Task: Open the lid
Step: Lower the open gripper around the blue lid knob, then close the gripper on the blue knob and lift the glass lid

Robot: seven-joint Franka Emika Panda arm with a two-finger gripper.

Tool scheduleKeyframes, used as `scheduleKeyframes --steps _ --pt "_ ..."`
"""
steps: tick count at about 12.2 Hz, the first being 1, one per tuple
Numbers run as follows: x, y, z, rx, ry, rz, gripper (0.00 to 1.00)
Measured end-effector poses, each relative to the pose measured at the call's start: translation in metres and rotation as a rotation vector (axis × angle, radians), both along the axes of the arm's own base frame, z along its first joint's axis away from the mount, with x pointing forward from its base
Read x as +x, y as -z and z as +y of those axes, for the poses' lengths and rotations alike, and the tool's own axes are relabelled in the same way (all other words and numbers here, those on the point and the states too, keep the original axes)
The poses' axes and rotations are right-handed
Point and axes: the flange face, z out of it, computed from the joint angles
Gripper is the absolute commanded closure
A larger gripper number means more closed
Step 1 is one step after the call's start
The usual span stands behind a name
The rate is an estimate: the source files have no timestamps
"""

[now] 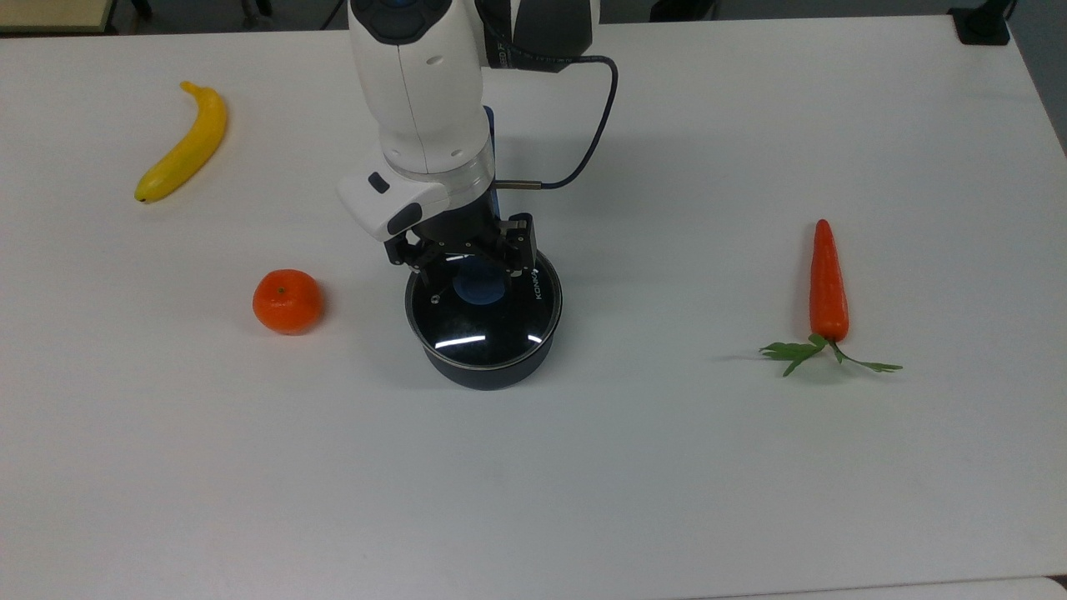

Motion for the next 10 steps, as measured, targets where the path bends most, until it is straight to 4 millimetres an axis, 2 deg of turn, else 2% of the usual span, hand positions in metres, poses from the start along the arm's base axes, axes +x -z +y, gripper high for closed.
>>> scheduleKeyframes --steps 2,4,6,10 --pt "0.0000 -0.0014 0.0056 -0.002 -0.009 -0.004 0.21" --pt "-0.0002 -0.0001 0.0082 -0.011 -0.016 -0.003 0.17" --pt "-0.0002 -0.0002 0.0082 -0.011 -0.016 -0.003 0.18" --pt "-0.0002 0.0008 0.0090 -0.011 -0.017 -0.001 0.30"
